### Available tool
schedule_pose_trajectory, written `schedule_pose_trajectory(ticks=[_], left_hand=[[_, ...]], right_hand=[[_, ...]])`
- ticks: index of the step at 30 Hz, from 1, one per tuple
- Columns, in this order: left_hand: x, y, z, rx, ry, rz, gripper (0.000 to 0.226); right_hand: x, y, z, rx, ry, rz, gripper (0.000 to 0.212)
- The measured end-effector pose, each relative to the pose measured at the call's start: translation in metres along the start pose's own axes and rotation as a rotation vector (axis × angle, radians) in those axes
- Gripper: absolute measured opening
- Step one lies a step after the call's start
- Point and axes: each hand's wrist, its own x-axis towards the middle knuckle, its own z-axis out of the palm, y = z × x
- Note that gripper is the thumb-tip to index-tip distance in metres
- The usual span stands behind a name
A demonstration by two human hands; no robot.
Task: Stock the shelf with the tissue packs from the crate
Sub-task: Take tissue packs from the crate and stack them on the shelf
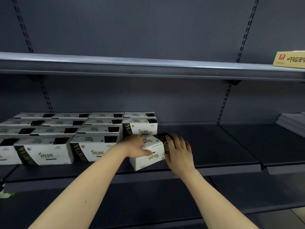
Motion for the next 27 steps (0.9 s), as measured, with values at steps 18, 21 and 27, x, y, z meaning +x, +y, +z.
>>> schedule_pose_trajectory(ticks=[18,21,27], left_hand=[[0.015,0.039,-0.004,0.143,0.153,-0.127,0.055],[0.021,0.022,-0.016,0.421,0.206,0.059,0.079],[0.045,0.034,-0.025,0.973,0.245,0.622,0.084]], right_hand=[[0.004,0.028,-0.021,-0.076,-0.126,0.146,0.05],[0.002,0.031,-0.023,-0.075,-0.155,0.136,0.05],[-0.006,0.037,-0.024,-0.094,-0.198,0.117,0.052]])
